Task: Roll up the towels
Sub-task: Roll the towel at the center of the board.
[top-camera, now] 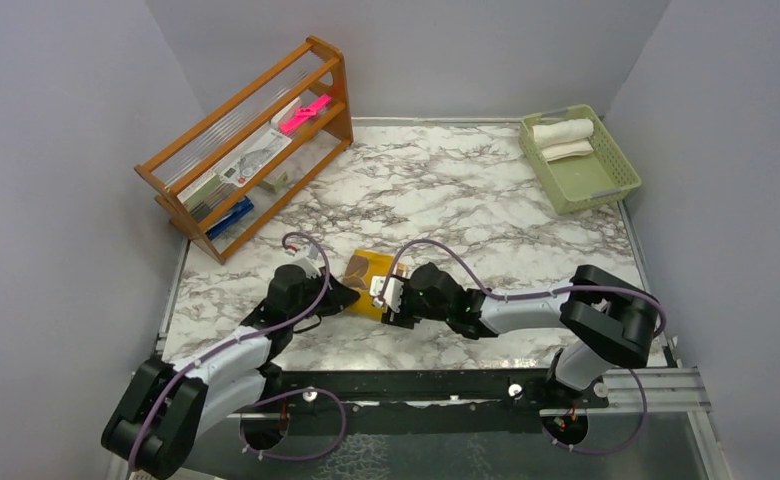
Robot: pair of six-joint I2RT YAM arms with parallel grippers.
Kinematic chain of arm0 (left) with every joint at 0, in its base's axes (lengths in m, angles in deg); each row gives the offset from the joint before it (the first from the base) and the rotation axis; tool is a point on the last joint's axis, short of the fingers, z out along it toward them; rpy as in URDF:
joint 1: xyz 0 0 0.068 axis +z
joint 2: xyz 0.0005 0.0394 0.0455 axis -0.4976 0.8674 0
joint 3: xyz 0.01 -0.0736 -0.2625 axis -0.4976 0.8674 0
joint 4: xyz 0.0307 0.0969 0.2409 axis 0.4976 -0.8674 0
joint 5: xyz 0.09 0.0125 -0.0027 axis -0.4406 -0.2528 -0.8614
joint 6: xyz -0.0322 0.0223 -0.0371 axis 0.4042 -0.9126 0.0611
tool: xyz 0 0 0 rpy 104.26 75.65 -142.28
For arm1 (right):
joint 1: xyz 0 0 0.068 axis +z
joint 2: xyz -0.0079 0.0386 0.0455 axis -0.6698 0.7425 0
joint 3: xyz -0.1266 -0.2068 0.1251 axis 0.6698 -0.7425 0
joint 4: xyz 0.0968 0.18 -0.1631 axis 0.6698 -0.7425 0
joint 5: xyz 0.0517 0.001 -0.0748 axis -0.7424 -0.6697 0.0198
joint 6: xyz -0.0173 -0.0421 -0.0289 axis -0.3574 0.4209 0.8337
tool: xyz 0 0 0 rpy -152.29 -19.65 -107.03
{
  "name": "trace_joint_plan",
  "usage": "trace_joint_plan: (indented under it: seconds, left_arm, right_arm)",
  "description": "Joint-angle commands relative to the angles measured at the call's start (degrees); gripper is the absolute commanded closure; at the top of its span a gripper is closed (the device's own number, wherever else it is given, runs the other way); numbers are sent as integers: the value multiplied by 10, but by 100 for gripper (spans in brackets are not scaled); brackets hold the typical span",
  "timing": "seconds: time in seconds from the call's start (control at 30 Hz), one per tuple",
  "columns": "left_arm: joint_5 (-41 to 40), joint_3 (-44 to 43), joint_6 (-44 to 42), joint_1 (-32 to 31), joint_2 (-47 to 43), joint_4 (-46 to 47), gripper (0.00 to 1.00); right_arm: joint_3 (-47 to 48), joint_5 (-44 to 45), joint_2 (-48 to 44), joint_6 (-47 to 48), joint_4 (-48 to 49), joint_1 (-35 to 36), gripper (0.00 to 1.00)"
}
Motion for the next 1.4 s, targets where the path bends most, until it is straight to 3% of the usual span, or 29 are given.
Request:
trace_joint_plan:
  seconds: [0.0, 0.37, 0.5, 0.67, 0.97, 1.37]
  left_arm:
    - [-44, 6, 2, 0, -55, -80, 100]
    - [-119, -13, 10, 4, -226, -241, 100]
    - [-125, -56, -16, 20, -185, -282, 100]
    - [-71, -85, -31, 56, -99, -259, 100]
    - [-18, -97, -48, 119, -82, -236, 100]
    - [17, -17, -13, 121, -90, -201, 100]
  right_arm:
    - [24, -5, 22, 6, -7, 8, 48]
    - [49, -47, 36, -21, -12, 9, 63]
    - [49, -55, 28, -20, -13, 8, 72]
    - [49, -44, 22, 8, -26, -2, 84]
    - [77, -135, 23, 63, -58, -62, 86]
    - [169, -277, 83, 67, -105, -65, 86]
